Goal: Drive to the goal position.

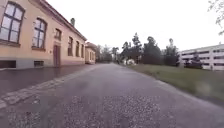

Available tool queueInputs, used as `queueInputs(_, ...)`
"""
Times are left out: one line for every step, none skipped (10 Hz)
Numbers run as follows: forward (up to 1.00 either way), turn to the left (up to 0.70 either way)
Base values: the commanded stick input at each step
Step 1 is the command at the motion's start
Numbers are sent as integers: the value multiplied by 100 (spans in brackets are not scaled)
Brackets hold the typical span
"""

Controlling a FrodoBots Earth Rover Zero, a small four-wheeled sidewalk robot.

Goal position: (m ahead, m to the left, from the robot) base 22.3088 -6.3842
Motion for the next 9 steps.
queueInputs(100, 0)
queueInputs(100, 0)
queueInputs(100, 0)
queueInputs(100, 0)
queueInputs(100, 0)
queueInputs(100, 0)
queueInputs(47, 0)
queueInputs(0, 0)
queueInputs(0, 0)
